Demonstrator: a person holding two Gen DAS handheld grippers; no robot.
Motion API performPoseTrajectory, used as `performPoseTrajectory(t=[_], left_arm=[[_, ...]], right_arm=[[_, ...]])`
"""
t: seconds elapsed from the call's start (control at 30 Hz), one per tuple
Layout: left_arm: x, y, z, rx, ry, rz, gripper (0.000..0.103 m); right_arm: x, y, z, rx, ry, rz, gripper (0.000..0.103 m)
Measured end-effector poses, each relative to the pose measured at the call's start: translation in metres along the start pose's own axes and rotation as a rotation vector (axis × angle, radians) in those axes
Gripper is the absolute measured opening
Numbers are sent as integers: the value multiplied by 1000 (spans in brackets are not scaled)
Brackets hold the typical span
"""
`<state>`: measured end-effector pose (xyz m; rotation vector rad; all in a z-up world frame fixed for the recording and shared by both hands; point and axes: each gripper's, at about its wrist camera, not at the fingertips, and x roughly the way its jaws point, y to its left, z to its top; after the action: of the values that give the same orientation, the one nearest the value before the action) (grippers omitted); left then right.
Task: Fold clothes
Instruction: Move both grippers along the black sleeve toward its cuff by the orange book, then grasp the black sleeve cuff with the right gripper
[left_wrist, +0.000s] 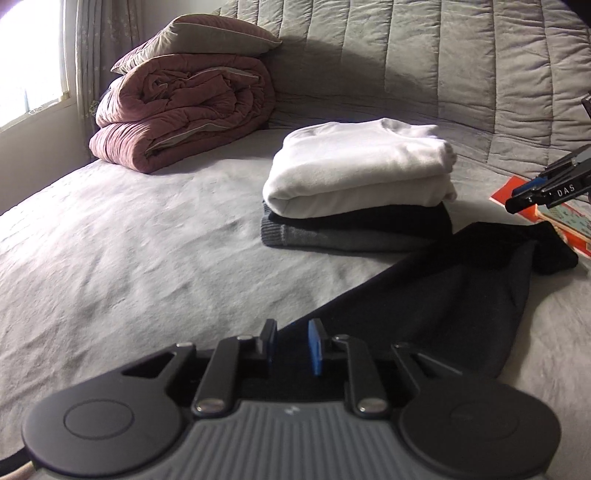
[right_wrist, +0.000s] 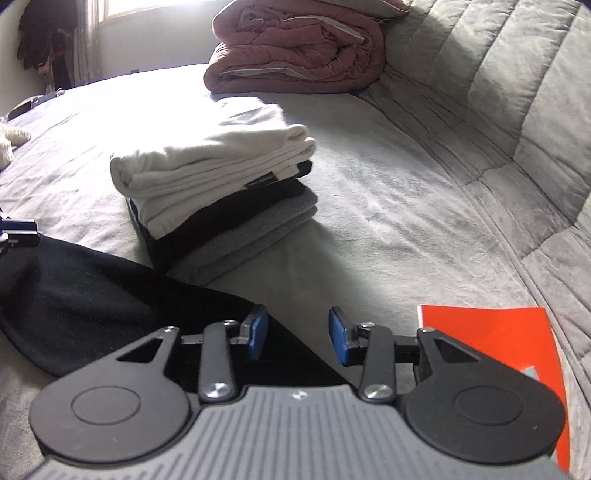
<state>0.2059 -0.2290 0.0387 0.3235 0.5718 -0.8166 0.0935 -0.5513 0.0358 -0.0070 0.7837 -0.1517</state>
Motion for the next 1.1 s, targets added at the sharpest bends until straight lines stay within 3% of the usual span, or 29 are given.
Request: performPoseTrajectory(t=[0.13,0.3,0.4,0.5,0.6,0.73,0.9,1.1], left_arm=[[4,-29,2,15,11,-67,22],[12,-53,0,23,35,-82,22],[16,-62,-3,28,38,-76,28],[18,-65,-5,15,29,-64,31],[17,-64,-4,-1,26,-64,32],[14,-64,-1,1,19,-86,33],[20,-75,-1,8,21,-113,36],[23,-85,-2,29,20,-116,41]], right_arm=[[-23,-27,-13,61,46,-24,40],[-27,-44,-37,151,87,16,40],[-17,-49,-44,186,89,12,40],[-15,-47,-42,155,91,0,40],[-15,-43,-39,116,93,-14,10],[-17,-39,-34,56,87,-42,10],[-19,-44,-14,-20,48,-158,8],[26,-45,-13,-60,99,-217,8]])
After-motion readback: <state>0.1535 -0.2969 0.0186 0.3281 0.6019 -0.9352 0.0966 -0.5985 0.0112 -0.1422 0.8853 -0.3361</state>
